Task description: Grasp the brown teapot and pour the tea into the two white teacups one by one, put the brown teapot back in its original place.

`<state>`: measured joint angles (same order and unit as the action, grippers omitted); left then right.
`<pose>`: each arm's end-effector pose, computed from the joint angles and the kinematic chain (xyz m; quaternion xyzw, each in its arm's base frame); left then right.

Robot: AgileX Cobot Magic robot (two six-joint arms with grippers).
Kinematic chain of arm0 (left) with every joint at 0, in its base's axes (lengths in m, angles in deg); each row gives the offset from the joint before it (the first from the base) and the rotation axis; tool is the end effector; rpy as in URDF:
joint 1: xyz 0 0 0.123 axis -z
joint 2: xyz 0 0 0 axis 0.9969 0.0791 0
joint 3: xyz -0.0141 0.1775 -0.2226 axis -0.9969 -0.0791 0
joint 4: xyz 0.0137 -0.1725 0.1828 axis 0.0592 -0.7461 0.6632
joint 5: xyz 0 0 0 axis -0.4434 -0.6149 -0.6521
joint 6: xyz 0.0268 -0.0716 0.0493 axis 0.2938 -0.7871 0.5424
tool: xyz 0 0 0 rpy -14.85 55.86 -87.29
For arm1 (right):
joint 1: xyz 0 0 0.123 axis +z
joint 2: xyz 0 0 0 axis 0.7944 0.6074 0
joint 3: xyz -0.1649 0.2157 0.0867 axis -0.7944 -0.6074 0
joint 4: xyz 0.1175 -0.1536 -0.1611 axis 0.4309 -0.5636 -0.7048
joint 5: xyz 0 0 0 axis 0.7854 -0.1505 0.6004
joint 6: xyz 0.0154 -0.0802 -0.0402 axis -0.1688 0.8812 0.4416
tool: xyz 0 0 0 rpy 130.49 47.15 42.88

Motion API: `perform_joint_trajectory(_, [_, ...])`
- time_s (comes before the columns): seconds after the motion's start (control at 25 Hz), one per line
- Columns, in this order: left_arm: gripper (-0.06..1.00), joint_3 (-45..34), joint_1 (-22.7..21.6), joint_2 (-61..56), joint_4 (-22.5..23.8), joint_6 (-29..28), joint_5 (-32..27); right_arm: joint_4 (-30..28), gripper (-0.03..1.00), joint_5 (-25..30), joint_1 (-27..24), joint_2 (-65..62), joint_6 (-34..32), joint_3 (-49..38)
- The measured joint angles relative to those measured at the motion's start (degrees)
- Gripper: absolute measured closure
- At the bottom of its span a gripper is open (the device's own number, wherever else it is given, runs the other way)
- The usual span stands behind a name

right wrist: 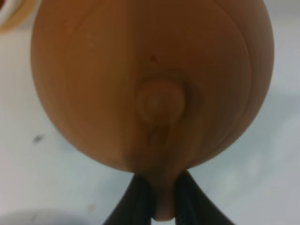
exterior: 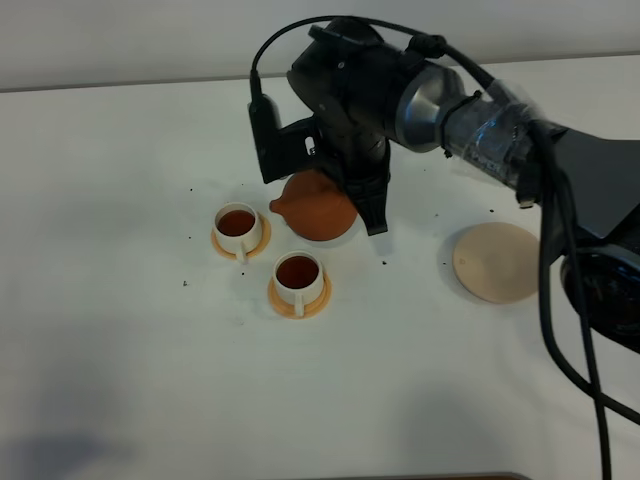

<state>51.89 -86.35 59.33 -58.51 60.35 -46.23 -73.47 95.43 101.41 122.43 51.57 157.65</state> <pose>-0.0064 0.0028 0.2795 -0.0107 0.8545 0.0205 0.5189 0.3403 0.3547 0.2001 -0.8145 0.5535 -0.1397 0.1032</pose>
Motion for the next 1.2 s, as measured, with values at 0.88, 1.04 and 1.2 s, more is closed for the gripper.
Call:
perform_joint_trajectory(0.88, [0.69,0.0,0.0,0.0,0.0,0.1,0.0,11.3,0.87,2.8,-16.1,-24.7,-45.7,-27.1])
perform_joint_trajectory(1.04, [0.69,0.0,0.0,0.0,0.0,0.1,0.0,11.8,0.87,-0.2,-16.6,-27.3,-46.6,-35.1])
perform_joint_trajectory(1.2, [0.69,0.0,0.0,0.0,0.0,0.1,0.0,12.3,0.87,-6.4,-16.6,-27.3,-46.8,-41.0])
